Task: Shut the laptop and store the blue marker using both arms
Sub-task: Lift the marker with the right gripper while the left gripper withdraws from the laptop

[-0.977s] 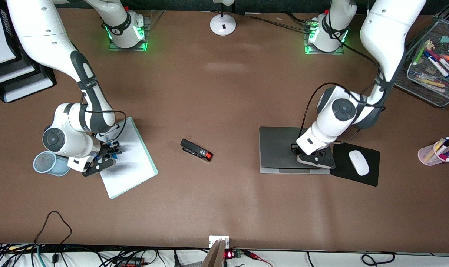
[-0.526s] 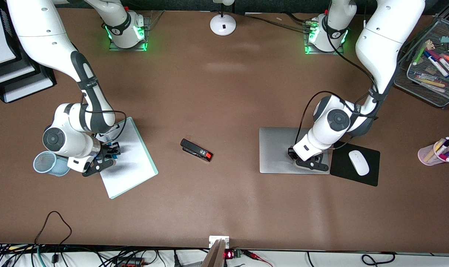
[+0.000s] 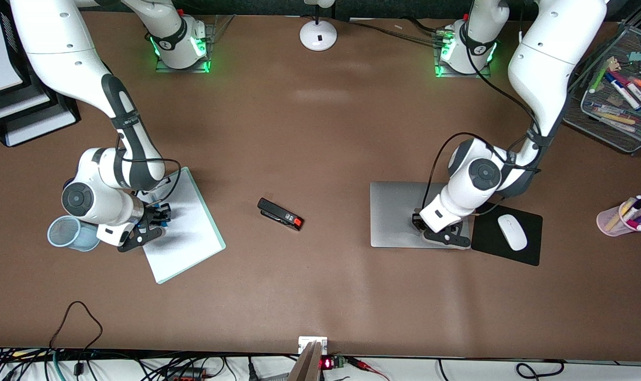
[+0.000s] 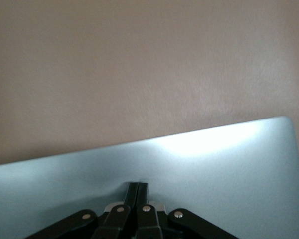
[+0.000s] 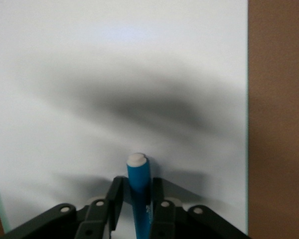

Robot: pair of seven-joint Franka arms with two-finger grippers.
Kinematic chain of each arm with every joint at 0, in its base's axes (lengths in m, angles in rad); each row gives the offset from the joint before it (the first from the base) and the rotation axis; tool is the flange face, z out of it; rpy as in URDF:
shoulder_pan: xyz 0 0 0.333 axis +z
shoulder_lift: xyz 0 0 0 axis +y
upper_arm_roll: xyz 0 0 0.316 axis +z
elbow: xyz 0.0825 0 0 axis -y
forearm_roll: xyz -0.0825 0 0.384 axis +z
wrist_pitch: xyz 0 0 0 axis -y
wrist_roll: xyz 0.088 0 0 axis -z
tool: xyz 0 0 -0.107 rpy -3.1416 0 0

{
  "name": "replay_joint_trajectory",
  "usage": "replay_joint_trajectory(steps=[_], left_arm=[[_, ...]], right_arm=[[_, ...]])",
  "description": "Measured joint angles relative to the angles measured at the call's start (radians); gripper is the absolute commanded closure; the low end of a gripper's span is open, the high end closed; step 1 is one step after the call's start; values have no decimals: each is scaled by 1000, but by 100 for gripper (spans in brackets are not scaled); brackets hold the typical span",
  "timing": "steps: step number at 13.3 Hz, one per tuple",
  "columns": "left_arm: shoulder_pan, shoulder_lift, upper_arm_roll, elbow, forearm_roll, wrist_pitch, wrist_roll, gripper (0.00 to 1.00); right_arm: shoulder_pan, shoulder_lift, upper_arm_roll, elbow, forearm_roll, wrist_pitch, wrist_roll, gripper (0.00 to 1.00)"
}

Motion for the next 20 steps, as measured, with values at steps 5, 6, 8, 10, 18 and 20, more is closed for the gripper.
replay_joint_trajectory(steps=[5, 6, 8, 10, 18, 20], left_arm=[[6, -189, -6, 118, 1, -454, 28, 87], [6, -221, -9, 153, 1, -560, 35, 76], [5, -254, -14, 235, 1, -754, 44, 7], [5, -257, -19, 310, 1, -892, 51, 0], [50, -342, -25, 509, -23, -1199, 129, 0], [118, -378, -23, 514, -94, -1263, 165, 0]], right_arm=[[0, 0, 0, 0, 0, 0, 0, 86], [0, 0, 0, 2, 0, 2, 0, 86], [0, 0, 0, 16, -8, 10, -1, 86], [0, -1, 0, 40, -35, 10, -2, 87], [-22, -98, -5, 64, -82, 10, -117, 91], [-68, -141, -8, 64, -81, 10, -247, 91]])
